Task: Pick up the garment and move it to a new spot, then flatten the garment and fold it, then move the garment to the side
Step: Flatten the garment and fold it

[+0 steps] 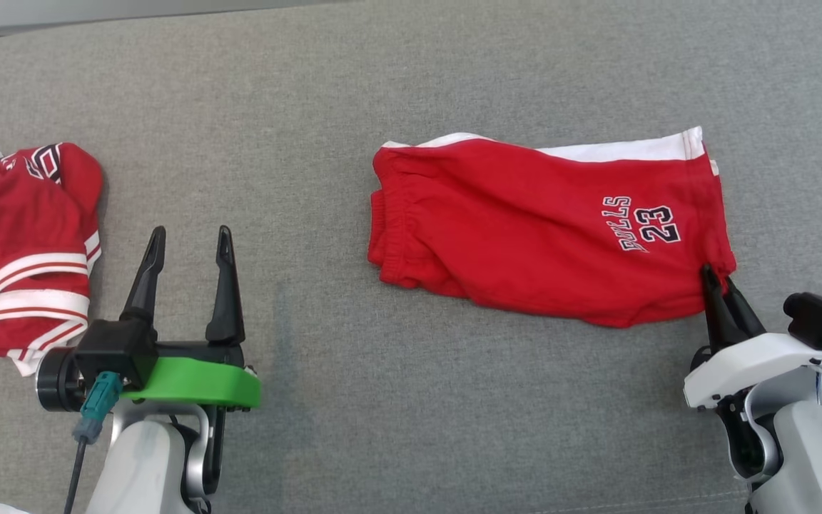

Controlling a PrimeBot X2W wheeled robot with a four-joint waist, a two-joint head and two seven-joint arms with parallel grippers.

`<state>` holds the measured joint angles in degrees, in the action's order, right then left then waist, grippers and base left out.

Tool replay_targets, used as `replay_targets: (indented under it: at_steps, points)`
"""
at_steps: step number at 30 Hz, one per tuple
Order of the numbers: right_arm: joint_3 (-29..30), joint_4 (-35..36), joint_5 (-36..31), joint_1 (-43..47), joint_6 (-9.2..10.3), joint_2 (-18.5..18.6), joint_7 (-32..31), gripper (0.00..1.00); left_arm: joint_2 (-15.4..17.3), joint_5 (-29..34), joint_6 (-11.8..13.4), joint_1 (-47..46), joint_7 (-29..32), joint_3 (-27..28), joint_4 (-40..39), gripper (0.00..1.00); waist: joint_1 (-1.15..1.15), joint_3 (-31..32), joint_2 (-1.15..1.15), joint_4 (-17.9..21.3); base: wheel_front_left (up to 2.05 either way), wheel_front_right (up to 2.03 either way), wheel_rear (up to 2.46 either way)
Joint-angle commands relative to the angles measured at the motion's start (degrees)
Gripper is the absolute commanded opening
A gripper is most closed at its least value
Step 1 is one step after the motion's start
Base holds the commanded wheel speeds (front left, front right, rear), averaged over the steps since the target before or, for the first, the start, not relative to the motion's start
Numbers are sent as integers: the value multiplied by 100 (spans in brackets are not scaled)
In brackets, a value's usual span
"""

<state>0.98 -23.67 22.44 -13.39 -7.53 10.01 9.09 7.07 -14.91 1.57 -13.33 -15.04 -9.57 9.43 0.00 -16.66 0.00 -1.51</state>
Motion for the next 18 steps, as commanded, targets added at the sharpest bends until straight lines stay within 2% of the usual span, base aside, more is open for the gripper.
replay_targets:
  at_steps: [1,5,10,15,18]
  points:
    - [12,121,-101,-14,9,14,-47,0,31,-50,14,85,-17,-13,9,100,0,62,0,15,0,0,0]
    - [-334,719,-378,-398,8,-98,-239,0,26,-54,13,81,-17,-62,8,100,0,139,0,-31,0,0,0]
    - [-1365,1309,-515,-905,8,-323,-609,0,12,-59,-4,-5,-14,-119,37,100,0,181,0,-125,0,0,0]
    - [-2441,1111,-274,-1151,9,-493,-912,0,-55,-93,-5,-102,-15,-177,76,100,0,136,0,-303,0,0,0]
    - [-2770,808,-160,-1131,9,-544,-970,0,-92,-114,8,-119,-16,-173,90,100,0,98,0,-385,0,0,0]
